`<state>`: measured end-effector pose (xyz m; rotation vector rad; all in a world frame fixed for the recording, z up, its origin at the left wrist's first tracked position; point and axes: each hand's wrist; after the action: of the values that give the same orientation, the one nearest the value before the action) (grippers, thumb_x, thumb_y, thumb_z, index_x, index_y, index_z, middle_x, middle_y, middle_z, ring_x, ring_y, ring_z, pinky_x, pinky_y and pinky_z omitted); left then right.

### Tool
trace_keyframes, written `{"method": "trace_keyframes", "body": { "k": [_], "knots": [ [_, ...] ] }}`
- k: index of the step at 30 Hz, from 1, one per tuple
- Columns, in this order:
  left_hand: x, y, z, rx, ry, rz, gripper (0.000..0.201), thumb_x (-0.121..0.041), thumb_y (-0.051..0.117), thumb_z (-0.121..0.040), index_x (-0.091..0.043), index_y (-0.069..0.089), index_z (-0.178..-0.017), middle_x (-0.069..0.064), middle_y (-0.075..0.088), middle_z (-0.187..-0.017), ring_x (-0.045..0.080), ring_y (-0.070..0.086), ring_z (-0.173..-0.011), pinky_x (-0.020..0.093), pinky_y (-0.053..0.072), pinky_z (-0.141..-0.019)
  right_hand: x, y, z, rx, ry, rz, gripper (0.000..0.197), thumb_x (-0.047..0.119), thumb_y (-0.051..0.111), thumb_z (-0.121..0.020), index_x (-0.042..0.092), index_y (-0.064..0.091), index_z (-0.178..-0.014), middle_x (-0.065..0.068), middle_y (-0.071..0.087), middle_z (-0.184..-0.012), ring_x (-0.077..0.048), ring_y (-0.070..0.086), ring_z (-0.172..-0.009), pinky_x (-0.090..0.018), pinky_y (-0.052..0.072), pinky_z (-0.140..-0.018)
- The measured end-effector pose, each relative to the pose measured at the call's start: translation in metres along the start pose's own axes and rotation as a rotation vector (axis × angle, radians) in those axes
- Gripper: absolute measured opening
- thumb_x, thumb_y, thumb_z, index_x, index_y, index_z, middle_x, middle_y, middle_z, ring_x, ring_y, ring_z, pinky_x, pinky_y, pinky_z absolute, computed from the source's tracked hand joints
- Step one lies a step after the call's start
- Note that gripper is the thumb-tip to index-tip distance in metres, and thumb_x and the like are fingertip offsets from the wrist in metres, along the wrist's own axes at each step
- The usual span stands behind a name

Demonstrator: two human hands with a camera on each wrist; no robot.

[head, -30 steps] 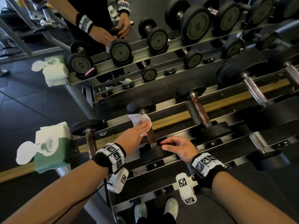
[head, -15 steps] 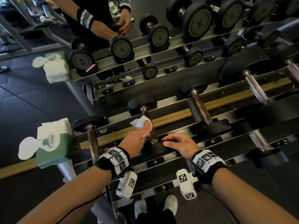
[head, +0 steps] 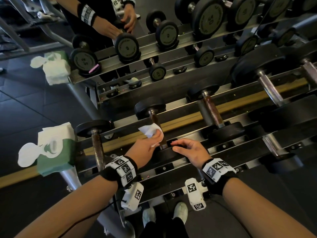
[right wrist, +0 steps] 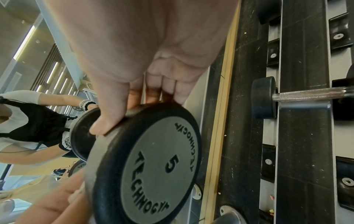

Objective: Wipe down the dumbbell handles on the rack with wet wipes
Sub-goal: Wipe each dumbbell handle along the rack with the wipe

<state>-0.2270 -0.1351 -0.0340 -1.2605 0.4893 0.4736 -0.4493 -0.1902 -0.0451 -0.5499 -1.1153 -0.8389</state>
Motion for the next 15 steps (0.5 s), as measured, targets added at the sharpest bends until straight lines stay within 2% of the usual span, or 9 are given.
{"method": "trace_keyframes", "body": {
  "k": [2,5,8,10,12,15],
  "knots": [
    [0.005,-0.002,0.001,0.098,0.013,-0.133,0.060,-0.014,0.052,-0.100,-0.028,0.028,-0.153,0.005,0.042,-0.152,0.021,0.053,-0.128,0.029,0.038,-0.111,-0.001,0.000,-0.001,-0.001,0.003,0.016,0.022,0.021,0.073,-0.086,0.037,0.075,-0.100,0.007,0.075,-0.105,-0.010,0.070,-0.100,-0.027,0.054,-0.087],
    [0.003,-0.015,-0.003,0.105,-0.001,-0.069,0.065,-0.016,0.051,-0.101,-0.031,0.021,-0.157,0.005,0.034,-0.159,0.023,0.047,-0.136,0.021,0.025,-0.113,-0.002,0.000,-0.003,-0.013,0.013,0.027,0.021,0.020,0.074,-0.085,0.035,0.076,-0.100,0.005,0.075,-0.104,-0.012,0.070,-0.101,-0.034,0.053,-0.092],
    [-0.003,-0.023,-0.014,0.032,-0.102,-0.013,0.065,-0.013,0.044,-0.104,-0.030,0.013,-0.158,0.011,0.042,-0.153,0.025,0.055,-0.128,0.033,0.036,-0.114,-0.002,0.000,-0.003,-0.009,0.024,0.022,0.021,0.020,0.074,-0.085,0.035,0.076,-0.100,0.004,0.075,-0.105,-0.013,0.070,-0.102,-0.035,0.053,-0.094],
    [-0.005,-0.025,-0.018,0.011,-0.095,-0.045,0.064,-0.012,0.041,-0.104,-0.029,0.013,-0.158,0.014,0.048,-0.148,0.027,0.060,-0.122,0.037,0.042,-0.110,-0.002,0.001,-0.002,-0.014,0.025,0.001,0.021,0.019,0.074,-0.085,0.034,0.076,-0.099,0.003,0.075,-0.105,-0.014,0.070,-0.102,-0.036,0.053,-0.094],
    [-0.003,-0.022,-0.014,0.020,-0.067,-0.071,0.057,-0.018,0.040,-0.105,-0.030,0.018,-0.157,0.015,0.050,-0.146,0.028,0.061,-0.121,0.036,0.044,-0.108,-0.002,0.002,-0.002,-0.022,0.020,-0.007,0.021,0.016,0.074,-0.085,0.032,0.076,-0.098,0.002,0.075,-0.105,-0.014,0.070,-0.102,-0.036,0.053,-0.094],
    [0.003,-0.006,0.003,0.132,-0.026,-0.099,0.053,-0.025,0.040,-0.105,-0.039,0.022,-0.153,0.007,0.045,-0.150,0.023,0.057,-0.126,0.031,0.042,-0.109,-0.001,0.002,0.000,-0.027,0.019,-0.011,0.021,0.016,0.073,-0.086,0.032,0.076,-0.098,0.002,0.075,-0.104,-0.013,0.070,-0.100,-0.032,0.054,-0.090]
  ]
}}
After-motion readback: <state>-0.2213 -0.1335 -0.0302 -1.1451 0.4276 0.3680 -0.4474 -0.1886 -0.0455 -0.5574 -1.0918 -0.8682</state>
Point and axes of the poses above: each hand's wrist, its own z-axis away from the middle knuckle, its own y-axis out of the palm, x = y × z
